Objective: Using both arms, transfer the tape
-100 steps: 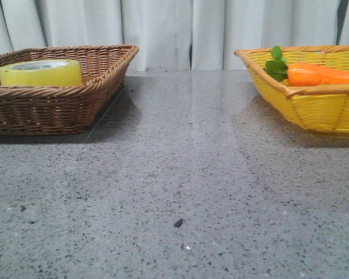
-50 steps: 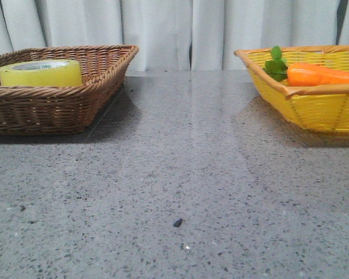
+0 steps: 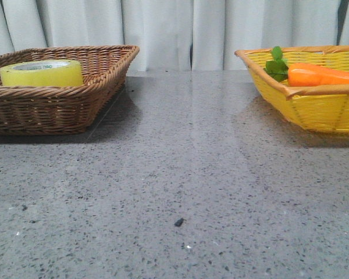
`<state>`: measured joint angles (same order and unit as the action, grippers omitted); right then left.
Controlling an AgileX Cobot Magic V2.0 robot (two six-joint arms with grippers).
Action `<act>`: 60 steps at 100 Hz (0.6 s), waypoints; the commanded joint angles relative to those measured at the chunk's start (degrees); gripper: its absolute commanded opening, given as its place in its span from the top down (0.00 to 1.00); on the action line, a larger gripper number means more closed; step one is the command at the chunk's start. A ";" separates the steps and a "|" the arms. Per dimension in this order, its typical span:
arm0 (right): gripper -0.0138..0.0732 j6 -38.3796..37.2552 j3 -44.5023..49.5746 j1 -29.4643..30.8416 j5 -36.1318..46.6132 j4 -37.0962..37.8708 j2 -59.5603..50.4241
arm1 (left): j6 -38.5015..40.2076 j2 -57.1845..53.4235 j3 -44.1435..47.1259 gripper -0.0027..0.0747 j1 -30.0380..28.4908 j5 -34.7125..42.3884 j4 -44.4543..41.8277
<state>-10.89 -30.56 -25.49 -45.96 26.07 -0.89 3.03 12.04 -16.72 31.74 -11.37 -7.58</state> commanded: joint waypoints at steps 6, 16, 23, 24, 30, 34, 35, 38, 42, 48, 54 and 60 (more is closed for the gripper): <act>0.92 -0.02 -0.97 0.25 4.21 1.84 -0.46 | 0.53 -5.35 6.95 0.99 -6.29 4.39 1.13; 0.92 -0.02 -0.97 0.25 4.21 1.84 -0.46 | 1.93 -10.16 12.44 0.99 -11.26 4.56 2.27; 0.92 -0.02 -0.97 0.25 4.21 1.84 -0.46 | 2.98 -12.62 16.12 0.99 -14.48 7.23 4.08; 0.92 -0.02 -0.97 0.25 4.21 1.84 -0.46 | 3.12 -12.96 16.47 0.99 -15.08 8.26 4.59; 0.92 -0.02 -0.97 0.25 4.21 1.84 -0.46 | 3.67 -14.09 17.40 0.99 -17.28 7.94 6.29; 0.92 -0.02 -0.97 0.25 4.21 1.84 -0.46 | 3.67 -14.09 17.26 0.99 -18.71 7.35 6.58; 0.92 -0.02 -0.97 0.25 4.21 1.84 -0.46 | 3.67 -13.95 17.26 0.99 -18.91 7.35 6.58; 0.92 -0.02 -0.97 0.25 4.21 1.84 -0.46 | 3.67 -13.95 17.39 0.99 -19.83 7.13 6.58; 0.92 -0.02 -0.97 0.25 4.21 1.84 -0.46 | 3.67 -13.95 17.39 0.99 -20.60 5.57 6.48; 0.92 -0.02 -0.97 0.25 4.21 1.84 -0.46 | 3.67 -14.07 17.39 0.99 -21.67 2.59 6.36; 0.92 -0.02 -0.97 0.25 4.21 1.84 -0.46 | 3.67 -14.07 17.39 0.99 -22.30 -0.91 6.60; 0.92 -0.02 -0.97 0.25 4.21 1.84 -0.46 | 3.67 -14.07 17.39 0.99 -22.57 -4.41 6.72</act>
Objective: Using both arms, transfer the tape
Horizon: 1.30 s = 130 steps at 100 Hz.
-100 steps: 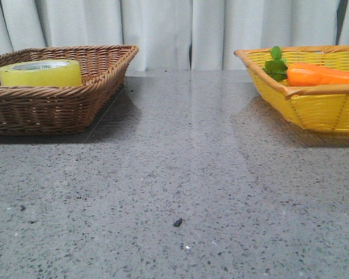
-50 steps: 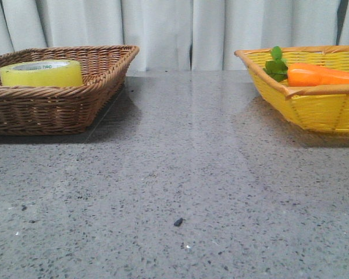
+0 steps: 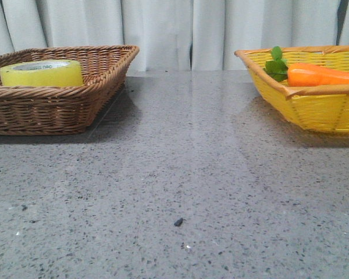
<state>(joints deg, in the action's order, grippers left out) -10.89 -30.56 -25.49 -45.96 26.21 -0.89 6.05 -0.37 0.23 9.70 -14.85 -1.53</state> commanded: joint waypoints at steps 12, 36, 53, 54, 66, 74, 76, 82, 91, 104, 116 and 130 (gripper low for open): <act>0.92 -0.02 -0.97 0.25 4.21 1.70 -0.46 | 1.00 -1.66 0.44 0.99 -0.53 -1.70 1.53; 0.92 -0.02 -0.97 0.25 4.31 1.70 -0.46 | 1.00 -1.66 0.44 0.99 -0.53 -1.70 1.53; 0.92 -0.02 -0.97 0.25 4.31 1.70 -0.46 | 1.00 -1.66 0.44 0.99 -0.53 -1.70 1.53; 0.92 -0.02 -0.97 0.25 4.31 1.70 -0.46 | 1.00 -1.66 0.44 0.99 -0.53 -1.70 1.53; 0.92 -0.02 -0.97 0.25 4.31 1.70 -0.46 | 1.00 -1.66 0.44 0.99 -0.53 -1.70 1.53; 0.92 -0.02 -0.97 0.25 4.31 1.60 -0.46 | 1.00 -1.66 0.44 0.99 -0.53 -1.70 1.53; 0.92 -0.02 -0.97 0.25 4.21 1.60 -0.46 | 1.00 -1.66 0.44 0.99 -0.53 -1.70 1.53; 0.92 -0.02 -0.97 0.25 4.33 1.60 -0.46 | 1.00 -1.66 0.44 0.99 -0.53 -1.70 1.53; 0.92 -0.02 -0.97 0.25 4.32 1.60 -0.46 | 1.00 -1.66 0.44 0.99 -0.53 -1.70 1.53; 0.92 -0.02 -0.85 0.25 4.21 1.60 -0.46 | 1.00 -1.66 0.44 0.99 -0.53 -1.70 1.53; 0.92 -0.02 1.03 2.31 4.33 0.79 -0.57 | 1.00 -1.66 0.44 0.99 -0.53 -1.70 1.53; 0.92 -0.02 5.49 10.31 4.62 -5.63 -0.80 | 1.00 -1.66 0.44 0.99 -0.53 -1.70 1.53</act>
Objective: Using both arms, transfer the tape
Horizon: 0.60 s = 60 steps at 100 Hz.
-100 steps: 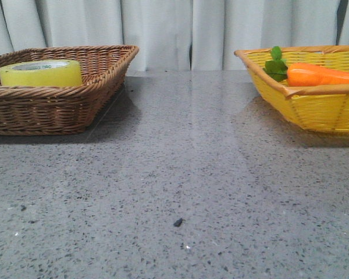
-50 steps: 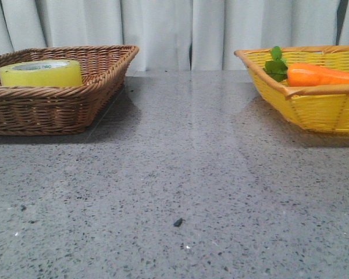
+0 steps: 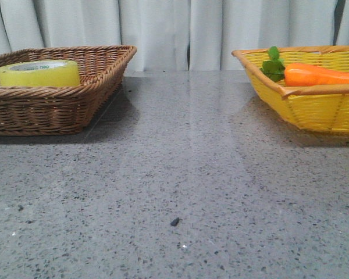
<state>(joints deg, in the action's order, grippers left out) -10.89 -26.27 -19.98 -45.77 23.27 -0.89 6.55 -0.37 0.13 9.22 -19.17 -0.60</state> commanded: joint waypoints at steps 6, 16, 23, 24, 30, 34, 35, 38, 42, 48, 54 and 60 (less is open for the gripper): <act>0.92 0.55 2.86 9.55 9.04 -5.99 -0.80 | 0.50 -1.66 0.54 0.99 -0.05 2.62 0.60; 0.92 0.55 6.47 17.35 14.61 -13.94 -0.80 | 0.50 -1.66 0.54 0.99 -0.05 2.62 0.60; 0.92 0.55 10.13 22.31 18.44 -19.47 -0.80 | 0.50 -1.66 0.54 0.99 -0.05 2.62 0.60; 0.92 0.55 10.52 22.75 19.20 -20.57 -0.80 | 0.50 -1.66 0.54 0.99 -0.05 2.62 0.60; 0.92 1.33 14.01 26.17 21.62 -25.41 -0.80 | 0.50 -1.66 0.54 0.99 -0.05 2.62 0.60; 0.92 2.69 15.75 27.65 22.84 -27.19 -0.80 | 0.50 -1.66 0.54 0.99 -0.05 2.62 0.60; 0.92 2.92 16.36 27.83 23.00 -27.20 -0.80 | 0.50 -1.66 0.54 0.99 -0.05 2.62 0.60; 0.92 3.41 17.43 28.38 23.32 -27.20 -0.80 | 0.50 -1.66 0.54 0.99 -0.05 2.62 0.60; 0.92 3.41 18.67 28.65 23.33 -27.20 -0.80 | 0.50 -1.66 0.54 0.99 -0.05 2.62 0.60; 0.92 3.64 19.68 28.65 23.33 -26.62 -0.80 | 0.50 -1.66 0.54 0.99 -0.05 2.62 0.60; 0.92 6.42 20.48 28.65 23.23 -26.18 -0.80 | 0.50 -1.66 0.54 0.99 -0.05 2.62 0.60; 0.92 9.68 21.55 28.65 23.87 -26.18 -0.80 | 0.50 -1.66 0.54 0.99 -0.05 2.62 0.60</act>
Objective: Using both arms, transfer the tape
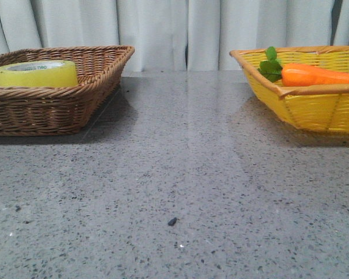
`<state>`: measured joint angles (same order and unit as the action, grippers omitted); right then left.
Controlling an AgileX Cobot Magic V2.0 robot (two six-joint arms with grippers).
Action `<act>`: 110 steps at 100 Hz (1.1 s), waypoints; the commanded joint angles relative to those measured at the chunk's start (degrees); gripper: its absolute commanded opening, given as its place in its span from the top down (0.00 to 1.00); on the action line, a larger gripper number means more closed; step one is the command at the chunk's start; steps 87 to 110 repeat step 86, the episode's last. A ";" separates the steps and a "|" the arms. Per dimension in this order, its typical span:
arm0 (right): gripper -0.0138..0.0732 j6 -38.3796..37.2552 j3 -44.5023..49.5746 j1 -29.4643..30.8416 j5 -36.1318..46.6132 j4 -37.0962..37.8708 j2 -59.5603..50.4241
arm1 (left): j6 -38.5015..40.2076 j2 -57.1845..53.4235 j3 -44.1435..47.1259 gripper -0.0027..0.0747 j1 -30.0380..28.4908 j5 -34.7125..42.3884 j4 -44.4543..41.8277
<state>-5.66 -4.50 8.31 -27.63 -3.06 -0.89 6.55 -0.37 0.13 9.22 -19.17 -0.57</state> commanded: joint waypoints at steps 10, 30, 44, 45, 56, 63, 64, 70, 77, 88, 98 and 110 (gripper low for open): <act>0.92 6.14 2.11 0.36 6.79 -0.73 -0.80 | 0.50 -1.66 0.54 0.99 -0.05 2.62 0.57; 0.92 6.26 6.32 0.36 9.27 -2.48 -0.80 | 0.50 -1.66 0.54 0.99 -0.05 2.62 0.57; 0.92 6.26 6.32 0.36 9.38 -2.48 -0.80 | 0.50 -1.66 0.54 0.99 -0.05 2.62 0.57; 0.92 6.26 6.32 0.36 9.38 -2.48 -0.80 | 0.50 -1.66 0.54 0.99 -0.05 2.62 0.57; 0.92 6.26 6.32 0.36 9.38 -2.48 -0.80 | 0.50 -1.66 0.54 0.99 -0.05 2.62 0.57; 0.92 6.26 6.32 0.36 9.38 -2.48 -0.80 | 0.50 -1.66 0.54 0.99 -0.05 2.62 0.57; 0.92 6.26 6.32 0.36 9.38 -2.48 -0.80 | 0.50 -1.66 0.54 0.99 -0.05 2.62 0.57; 0.92 6.26 6.32 0.36 9.38 -2.48 -0.80 | 0.50 -1.66 0.54 0.99 -0.05 2.62 0.57; 0.92 6.26 6.32 0.36 9.38 -2.48 -0.80 | 0.50 -1.66 0.54 0.99 -0.05 2.62 0.57; 0.92 6.26 6.32 0.36 9.38 -2.48 -0.80 | 0.50 -1.66 0.54 0.99 -0.05 2.62 0.57; 0.92 6.26 6.32 0.36 9.38 -2.48 -0.80 | 0.50 -1.66 0.54 0.99 -0.05 2.62 0.57; 0.92 6.26 6.32 0.36 9.38 -2.48 -0.80 | 0.50 -1.66 0.54 0.99 -0.05 2.62 0.57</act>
